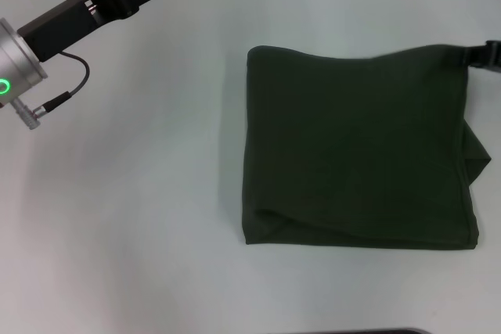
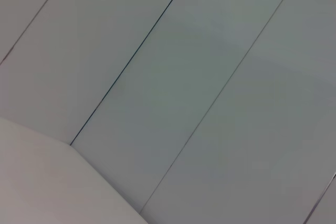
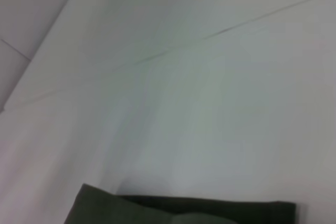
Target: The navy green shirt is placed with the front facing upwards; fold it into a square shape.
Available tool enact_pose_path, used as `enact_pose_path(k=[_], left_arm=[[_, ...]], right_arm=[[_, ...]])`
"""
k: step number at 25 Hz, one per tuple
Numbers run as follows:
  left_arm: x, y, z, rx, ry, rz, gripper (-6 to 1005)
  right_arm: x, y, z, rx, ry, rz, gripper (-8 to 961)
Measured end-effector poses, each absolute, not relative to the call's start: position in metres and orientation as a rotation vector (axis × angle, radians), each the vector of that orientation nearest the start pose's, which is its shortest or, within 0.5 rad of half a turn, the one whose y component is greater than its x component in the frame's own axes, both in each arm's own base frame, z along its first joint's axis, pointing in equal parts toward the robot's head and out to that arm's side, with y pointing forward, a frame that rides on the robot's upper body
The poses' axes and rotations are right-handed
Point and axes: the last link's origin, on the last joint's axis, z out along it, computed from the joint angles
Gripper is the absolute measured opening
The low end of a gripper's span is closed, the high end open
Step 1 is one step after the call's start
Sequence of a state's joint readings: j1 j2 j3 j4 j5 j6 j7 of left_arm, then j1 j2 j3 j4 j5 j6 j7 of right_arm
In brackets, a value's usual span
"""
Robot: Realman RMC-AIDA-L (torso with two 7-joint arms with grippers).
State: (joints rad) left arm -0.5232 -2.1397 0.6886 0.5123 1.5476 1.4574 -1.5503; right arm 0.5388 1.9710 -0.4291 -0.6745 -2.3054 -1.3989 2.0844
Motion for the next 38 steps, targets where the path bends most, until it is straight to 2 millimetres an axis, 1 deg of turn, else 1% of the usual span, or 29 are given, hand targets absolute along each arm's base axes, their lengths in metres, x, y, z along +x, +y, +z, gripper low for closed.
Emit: enact_pose_path(k=[5, 9, 14, 17, 20, 22, 25, 28, 31, 35, 38], left_arm=[[-0.237, 0.348, -0.005, -2.271, -1.033, -1.306, 950], [-0.237, 0.348, -0.004, -2.271, -1.029, -1.305, 949], [-0.237, 0.349, -0.004, -2.27, -1.028, -1.305, 949], [-0.237, 0.349, -0.004, -2.27, -1.028, -1.305, 950], [-0.237, 0.349, -0.003, -2.27, -1.027, -1.304, 949], [-0.237, 0.349, -0.003, -2.27, -1.026, -1.304, 949], [-0.237, 0.349, -0.003, -2.271, -1.025, -1.304, 950], [-0.236, 0.349, -0.003, -2.274, -1.021, -1.302, 950], [-0.236, 0.349, -0.004, -2.274, -1.019, -1.302, 950], [-0.236, 0.349, -0.004, -2.277, -1.017, -1.3, 949], [-0.237, 0.349, -0.003, -2.278, -1.015, -1.297, 949]], right_arm=[[0.332, 0.349, 0.048, -2.179, 1.579, 0.484, 42], [0.331, 0.351, 0.046, -2.168, 1.58, 0.493, 49], [0.335, 0.349, 0.052, -2.107, 1.612, 0.559, 265], [0.341, 0.344, 0.061, -2.055, 1.619, 0.624, 484], [0.345, 0.34, 0.072, -2.015, 1.601, 0.682, 536], [0.343, 0.337, 0.079, -2.019, 1.575, 0.715, 570], [0.333, 0.336, 0.083, -2.087, 1.508, 0.767, 621], [0.317, 0.34, 0.078, -2.181, 1.429, 0.802, 673], [0.3, 0.348, 0.064, -2.272, 1.394, 0.796, 645], [0.279, 0.36, 0.041, -2.385, 1.386, 0.729, 607], [0.271, 0.366, 0.029, -2.418, 1.381, 0.699, 579]])
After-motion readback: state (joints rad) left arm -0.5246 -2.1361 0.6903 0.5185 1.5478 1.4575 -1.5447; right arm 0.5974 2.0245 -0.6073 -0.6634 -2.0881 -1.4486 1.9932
